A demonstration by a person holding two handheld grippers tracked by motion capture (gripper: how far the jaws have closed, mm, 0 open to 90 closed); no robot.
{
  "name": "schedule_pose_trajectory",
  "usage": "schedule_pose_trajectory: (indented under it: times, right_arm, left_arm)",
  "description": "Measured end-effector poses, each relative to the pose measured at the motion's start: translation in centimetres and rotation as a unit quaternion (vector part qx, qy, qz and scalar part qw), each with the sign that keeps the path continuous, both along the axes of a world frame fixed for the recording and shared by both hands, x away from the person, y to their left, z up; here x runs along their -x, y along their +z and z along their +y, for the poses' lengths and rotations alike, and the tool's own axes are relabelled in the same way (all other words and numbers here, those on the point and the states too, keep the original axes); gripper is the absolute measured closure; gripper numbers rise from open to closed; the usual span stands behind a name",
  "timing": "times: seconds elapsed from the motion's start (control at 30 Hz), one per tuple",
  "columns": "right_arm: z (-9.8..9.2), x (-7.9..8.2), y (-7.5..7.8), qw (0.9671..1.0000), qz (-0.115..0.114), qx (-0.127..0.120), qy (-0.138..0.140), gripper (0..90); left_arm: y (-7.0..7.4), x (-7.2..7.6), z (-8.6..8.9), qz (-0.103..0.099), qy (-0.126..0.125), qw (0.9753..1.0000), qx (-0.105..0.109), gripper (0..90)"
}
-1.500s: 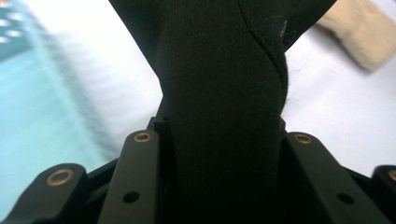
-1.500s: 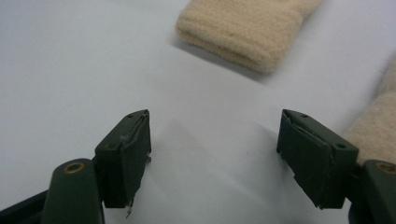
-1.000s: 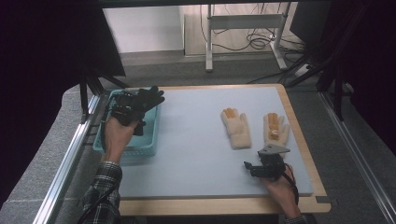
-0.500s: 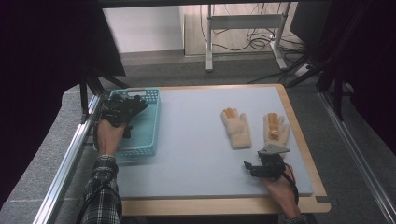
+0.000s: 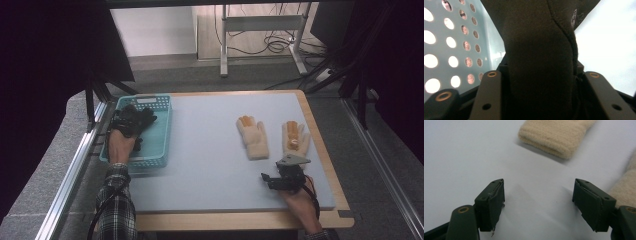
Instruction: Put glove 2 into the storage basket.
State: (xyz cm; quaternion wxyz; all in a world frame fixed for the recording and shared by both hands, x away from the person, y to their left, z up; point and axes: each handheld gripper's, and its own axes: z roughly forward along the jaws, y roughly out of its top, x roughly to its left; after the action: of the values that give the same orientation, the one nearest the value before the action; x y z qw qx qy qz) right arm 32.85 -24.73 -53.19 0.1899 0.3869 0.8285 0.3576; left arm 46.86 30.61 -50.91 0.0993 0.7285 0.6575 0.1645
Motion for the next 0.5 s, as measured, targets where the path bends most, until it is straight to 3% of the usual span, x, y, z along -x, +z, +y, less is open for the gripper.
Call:
schedule_pose_trajectory:
  times: [0.2, 0.33, 0.5]
  right_arm:
    - [0.00, 0.00, 0.00, 1.0000, 0.000, 0.000, 0.000, 25.1]
    - [0.01, 0.00, -0.01, 1.0000, 0.000, 0.000, 0.000, 25.1]
    - [0.00, 0.01, 0.00, 1.0000, 0.000, 0.000, 0.000, 25.1]
  left_arm:
    - [-0.27, -0.19, 0.42, 0.013, 0.008, 0.9992, -0.036, 45.9]
    - [-0.39, -0.13, 0.59, 0.018, -0.005, 0.9995, -0.026, 36.6]
    - [-0.16, -0.17, 0.23, 0.021, -0.020, 0.9995, -0.010, 9.2]
